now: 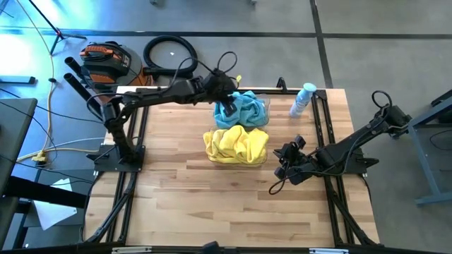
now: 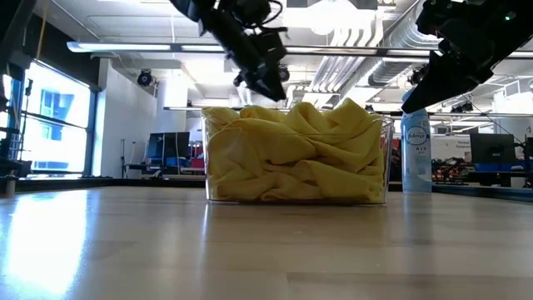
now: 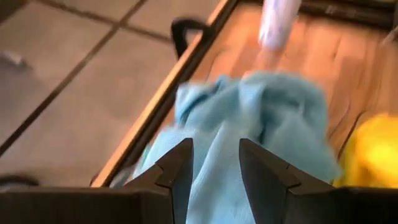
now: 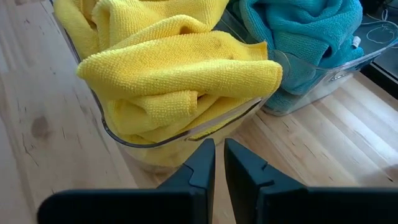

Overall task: Sort microfiber towel by color & place in baskets
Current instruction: Return to Home Position

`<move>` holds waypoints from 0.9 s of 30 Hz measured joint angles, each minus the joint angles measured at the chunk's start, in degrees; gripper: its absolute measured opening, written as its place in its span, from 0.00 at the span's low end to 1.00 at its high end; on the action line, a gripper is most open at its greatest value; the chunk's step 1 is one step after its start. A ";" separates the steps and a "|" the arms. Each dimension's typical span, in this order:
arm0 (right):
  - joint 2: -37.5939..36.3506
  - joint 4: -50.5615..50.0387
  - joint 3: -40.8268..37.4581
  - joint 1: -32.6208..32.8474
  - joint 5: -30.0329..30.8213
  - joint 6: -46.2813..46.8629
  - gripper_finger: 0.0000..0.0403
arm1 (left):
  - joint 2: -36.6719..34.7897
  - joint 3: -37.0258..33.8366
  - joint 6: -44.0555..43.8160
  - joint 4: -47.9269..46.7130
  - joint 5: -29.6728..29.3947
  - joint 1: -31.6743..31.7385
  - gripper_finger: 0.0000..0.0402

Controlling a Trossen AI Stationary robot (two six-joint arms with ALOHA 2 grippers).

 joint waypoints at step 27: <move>-0.02 -1.19 0.00 0.00 0.01 1.01 0.07 | 15.02 0.07 -9.66 -1.53 -0.04 4.37 0.30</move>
